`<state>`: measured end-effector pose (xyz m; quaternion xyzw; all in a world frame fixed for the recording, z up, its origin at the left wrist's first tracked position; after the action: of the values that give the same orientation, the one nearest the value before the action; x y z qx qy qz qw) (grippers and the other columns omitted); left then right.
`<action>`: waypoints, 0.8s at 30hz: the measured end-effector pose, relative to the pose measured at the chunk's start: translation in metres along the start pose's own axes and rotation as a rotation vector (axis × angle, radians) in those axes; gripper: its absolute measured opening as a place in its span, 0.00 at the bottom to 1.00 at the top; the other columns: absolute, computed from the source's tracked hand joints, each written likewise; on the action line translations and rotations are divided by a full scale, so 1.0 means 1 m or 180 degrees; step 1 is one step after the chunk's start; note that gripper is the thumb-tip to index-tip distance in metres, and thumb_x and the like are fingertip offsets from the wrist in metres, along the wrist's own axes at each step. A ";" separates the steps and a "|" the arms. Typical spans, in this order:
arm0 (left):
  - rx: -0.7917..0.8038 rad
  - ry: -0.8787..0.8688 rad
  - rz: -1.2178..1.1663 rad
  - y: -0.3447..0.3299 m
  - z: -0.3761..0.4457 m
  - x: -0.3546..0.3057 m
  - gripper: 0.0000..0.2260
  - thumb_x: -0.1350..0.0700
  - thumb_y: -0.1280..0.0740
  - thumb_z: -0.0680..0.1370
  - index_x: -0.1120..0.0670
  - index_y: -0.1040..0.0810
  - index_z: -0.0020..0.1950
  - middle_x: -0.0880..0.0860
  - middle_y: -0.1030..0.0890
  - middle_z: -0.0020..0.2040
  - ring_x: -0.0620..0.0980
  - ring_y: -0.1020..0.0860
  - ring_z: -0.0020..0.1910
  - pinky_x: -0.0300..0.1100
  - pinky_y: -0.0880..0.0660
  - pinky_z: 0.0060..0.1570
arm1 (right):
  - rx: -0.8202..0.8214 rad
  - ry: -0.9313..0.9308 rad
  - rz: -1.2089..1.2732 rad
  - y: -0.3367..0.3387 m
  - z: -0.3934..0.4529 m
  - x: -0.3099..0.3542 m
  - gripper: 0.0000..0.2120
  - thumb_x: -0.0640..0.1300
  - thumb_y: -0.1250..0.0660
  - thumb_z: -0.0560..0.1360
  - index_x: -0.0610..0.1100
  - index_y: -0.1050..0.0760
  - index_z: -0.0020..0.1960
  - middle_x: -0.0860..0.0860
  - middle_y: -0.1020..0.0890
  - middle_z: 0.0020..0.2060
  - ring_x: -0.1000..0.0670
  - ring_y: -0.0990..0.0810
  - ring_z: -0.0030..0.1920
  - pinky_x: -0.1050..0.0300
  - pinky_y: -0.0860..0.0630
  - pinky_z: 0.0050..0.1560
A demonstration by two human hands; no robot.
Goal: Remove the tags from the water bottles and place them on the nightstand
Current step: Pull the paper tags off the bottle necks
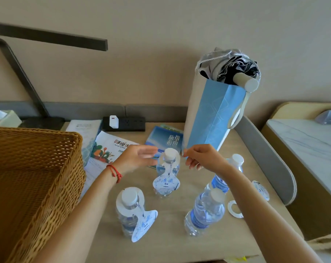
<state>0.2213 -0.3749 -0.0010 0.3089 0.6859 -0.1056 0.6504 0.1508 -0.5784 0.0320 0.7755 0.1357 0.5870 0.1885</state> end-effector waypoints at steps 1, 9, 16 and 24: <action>0.0067 0.0013 0.0022 -0.002 0.003 0.006 0.23 0.64 0.26 0.67 0.56 0.25 0.60 0.56 0.22 0.60 0.51 0.24 0.59 0.41 0.28 0.57 | 0.0082 -0.0036 -0.0003 -0.003 0.003 0.000 0.13 0.44 0.36 0.76 0.33 0.22 0.46 0.48 0.19 0.30 0.58 0.23 0.24 0.68 0.28 0.27; 0.0632 0.0049 -0.0364 -0.018 0.019 0.034 0.24 0.66 0.31 0.70 0.55 0.29 0.65 0.58 0.27 0.66 0.57 0.28 0.64 0.53 0.33 0.66 | 0.0484 0.0046 0.0278 -0.018 0.017 -0.003 0.08 0.40 0.36 0.76 0.43 0.23 0.38 0.52 0.18 0.27 0.56 0.21 0.28 0.66 0.26 0.30; 0.0957 -0.0001 -0.0901 -0.027 0.017 0.041 0.31 0.43 0.24 0.61 0.45 0.27 0.61 0.46 0.23 0.61 0.45 0.25 0.62 0.39 0.28 0.60 | 0.0164 0.0434 0.0535 -0.016 0.012 -0.001 0.07 0.35 0.36 0.75 0.40 0.24 0.39 0.46 0.20 0.30 0.56 0.22 0.29 0.63 0.25 0.35; 0.0949 -0.0135 -0.0903 -0.028 0.017 0.041 0.39 0.37 0.24 0.57 0.48 0.29 0.64 0.51 0.25 0.64 0.46 0.25 0.62 0.40 0.27 0.59 | 0.0156 0.0981 0.0294 -0.016 0.006 0.019 0.09 0.36 0.35 0.75 0.45 0.24 0.37 0.55 0.20 0.25 0.58 0.24 0.28 0.66 0.28 0.32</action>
<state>0.2215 -0.3943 -0.0495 0.2996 0.6855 -0.3030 0.5904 0.1620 -0.5567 0.0396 0.6861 0.1415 0.7036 0.1194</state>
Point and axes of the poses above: each hand's wrist, its own z-axis towards the middle knuckle, its own y-axis out of the back of the hand, x = y × z, the point moved 4 cm from there along z, towards the middle knuckle
